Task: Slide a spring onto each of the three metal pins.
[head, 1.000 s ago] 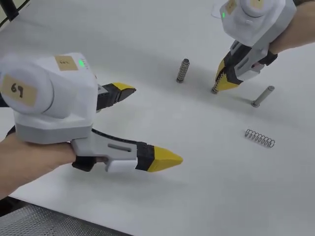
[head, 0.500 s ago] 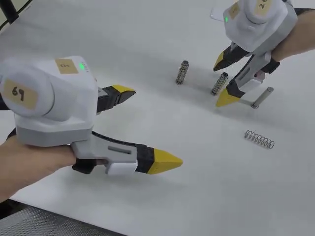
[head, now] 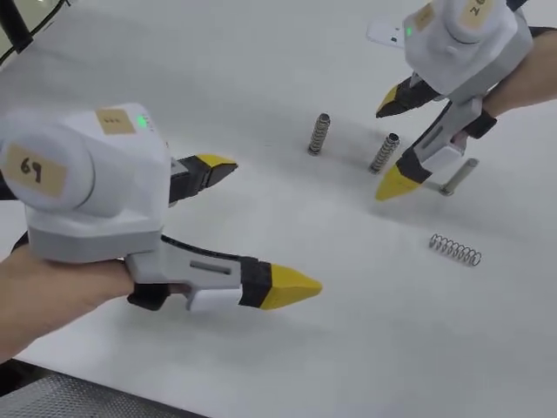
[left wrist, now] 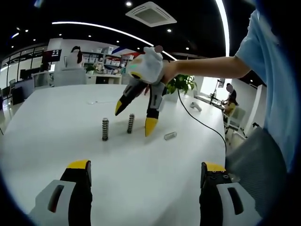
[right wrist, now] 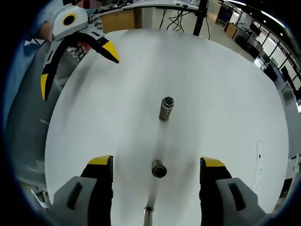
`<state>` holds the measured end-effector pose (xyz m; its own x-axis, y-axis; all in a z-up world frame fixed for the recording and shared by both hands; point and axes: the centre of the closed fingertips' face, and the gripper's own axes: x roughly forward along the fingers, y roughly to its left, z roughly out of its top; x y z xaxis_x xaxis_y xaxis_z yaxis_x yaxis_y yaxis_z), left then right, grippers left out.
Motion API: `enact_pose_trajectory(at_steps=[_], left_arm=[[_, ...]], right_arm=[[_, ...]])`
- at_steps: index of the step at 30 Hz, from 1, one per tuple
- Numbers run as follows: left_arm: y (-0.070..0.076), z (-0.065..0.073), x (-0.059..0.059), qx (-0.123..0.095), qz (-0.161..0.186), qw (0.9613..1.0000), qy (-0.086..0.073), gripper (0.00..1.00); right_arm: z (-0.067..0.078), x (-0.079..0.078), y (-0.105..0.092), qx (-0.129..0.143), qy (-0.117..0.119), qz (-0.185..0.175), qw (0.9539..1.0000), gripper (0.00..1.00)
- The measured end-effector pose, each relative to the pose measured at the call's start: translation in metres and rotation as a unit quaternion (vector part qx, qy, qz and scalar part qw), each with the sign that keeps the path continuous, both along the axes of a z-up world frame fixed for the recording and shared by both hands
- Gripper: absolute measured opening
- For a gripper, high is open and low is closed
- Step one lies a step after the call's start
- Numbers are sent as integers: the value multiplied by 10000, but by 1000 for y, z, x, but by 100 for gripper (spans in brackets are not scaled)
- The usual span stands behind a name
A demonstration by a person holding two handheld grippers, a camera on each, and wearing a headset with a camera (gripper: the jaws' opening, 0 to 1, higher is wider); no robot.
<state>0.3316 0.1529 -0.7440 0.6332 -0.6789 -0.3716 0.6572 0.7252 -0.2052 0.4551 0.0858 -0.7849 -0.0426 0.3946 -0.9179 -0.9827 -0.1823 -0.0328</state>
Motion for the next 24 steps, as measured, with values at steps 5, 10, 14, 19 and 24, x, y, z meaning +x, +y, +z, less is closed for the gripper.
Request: enact_pose_trajectory(at_steps=[5,10,14,19,24], left_arm=[[1,3,1,-8,11,10000,-32,94],[1,5,1,12,1,10000,-36,94],[0,6,1,33,-21,10000,-55,94],[-4,9,-1,51,-105,9999,-85,94],[-6,13,0,85,-179,9997,-129,94]], right_arm=[[13,-5,0,352,-13,-235,9991,75],[27,-11,-1,724,12,-507,9961,76],[35,-16,-9,945,-28,-735,9928,77],[42,-22,-21,1208,-48,-1102,9865,79],[48,-24,-37,1462,-107,-1491,9779,78]])
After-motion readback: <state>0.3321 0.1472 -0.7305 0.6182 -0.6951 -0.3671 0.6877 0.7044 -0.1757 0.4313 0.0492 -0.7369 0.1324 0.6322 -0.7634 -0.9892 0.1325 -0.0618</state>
